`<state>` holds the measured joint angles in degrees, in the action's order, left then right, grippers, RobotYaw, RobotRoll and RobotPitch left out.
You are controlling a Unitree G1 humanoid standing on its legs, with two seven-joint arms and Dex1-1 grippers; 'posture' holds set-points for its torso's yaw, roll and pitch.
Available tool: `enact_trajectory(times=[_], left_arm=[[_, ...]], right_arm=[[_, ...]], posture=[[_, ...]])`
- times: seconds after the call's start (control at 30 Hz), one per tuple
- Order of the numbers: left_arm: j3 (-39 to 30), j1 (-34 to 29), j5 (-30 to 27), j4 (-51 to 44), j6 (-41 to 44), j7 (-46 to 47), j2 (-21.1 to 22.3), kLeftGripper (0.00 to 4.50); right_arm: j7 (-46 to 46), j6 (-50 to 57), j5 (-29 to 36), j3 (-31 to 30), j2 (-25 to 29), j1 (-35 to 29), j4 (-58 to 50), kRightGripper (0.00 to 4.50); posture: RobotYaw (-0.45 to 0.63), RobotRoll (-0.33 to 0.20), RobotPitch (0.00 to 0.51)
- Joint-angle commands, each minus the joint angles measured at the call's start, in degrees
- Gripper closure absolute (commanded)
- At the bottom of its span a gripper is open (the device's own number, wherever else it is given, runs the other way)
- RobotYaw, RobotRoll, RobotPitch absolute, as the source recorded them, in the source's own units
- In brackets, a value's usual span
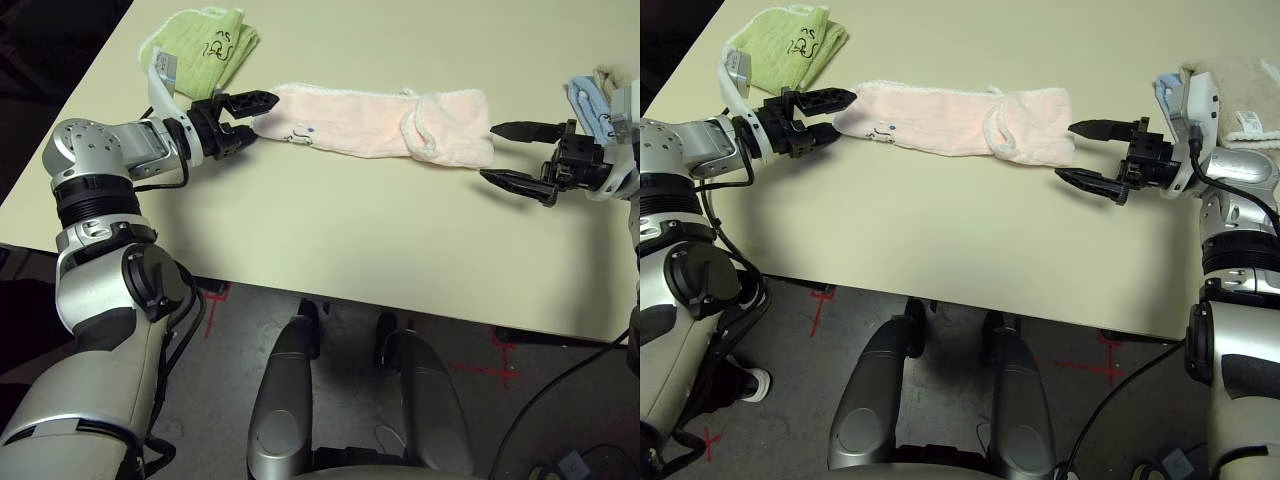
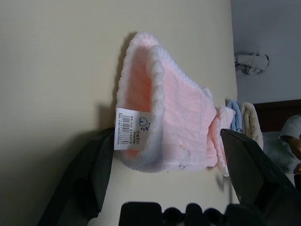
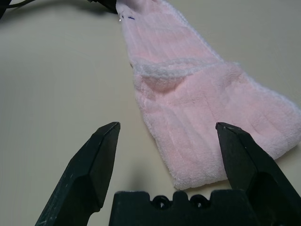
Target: Fold the towel and set it aside.
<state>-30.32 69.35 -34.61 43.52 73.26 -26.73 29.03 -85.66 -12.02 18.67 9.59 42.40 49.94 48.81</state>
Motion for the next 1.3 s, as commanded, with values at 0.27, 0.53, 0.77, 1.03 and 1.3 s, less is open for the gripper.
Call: enact_trajectory(times=[0.27, 0.53, 0.77, 1.03, 1.3], left_arm=[[5.66, -0.44, 1.11, 3.1, 0.31, -3.02, 1.07, 2.04], [7.56, 0.21, 2.2, 4.63, -3.33, -3.83, 1.83, 4.47], [15.37, 1.76, 6.9, 6.86, -6.96, -10.66, 7.0, 4.47], [31.71, 7.7, 19.73, 14.81, -22.13, -27.16, 11.94, 4.47], [32.75, 15.36, 26.55, 24.41, -35.56, -29.43, 9.4, 4.47]], right_arm=[[1.35, -0.2, -0.9, 0.05, 1.26, -1.88, -2.99, 0.0], [1.97, 0.67, -0.59, 0.17, 1.56, -2.63, -4.57, 0.0], [2.47, 1.8, -0.31, 0.53, 2.11, -3.05, -4.37, 0.0], [3.43, 1.88, -0.45, 0.62, 2.12, -2.82, -3.01, 0.0], [3.88, 1.78, -0.39, 0.45, 1.6, -2.87, -2.96, 0.0]], posture=[[0.13, 0.0, 0.394], [0.12, 0.0, 0.39], [0.13, 0.0, 0.385], [0.15, 0.0, 0.379], [0.15, 0.0, 0.378]])
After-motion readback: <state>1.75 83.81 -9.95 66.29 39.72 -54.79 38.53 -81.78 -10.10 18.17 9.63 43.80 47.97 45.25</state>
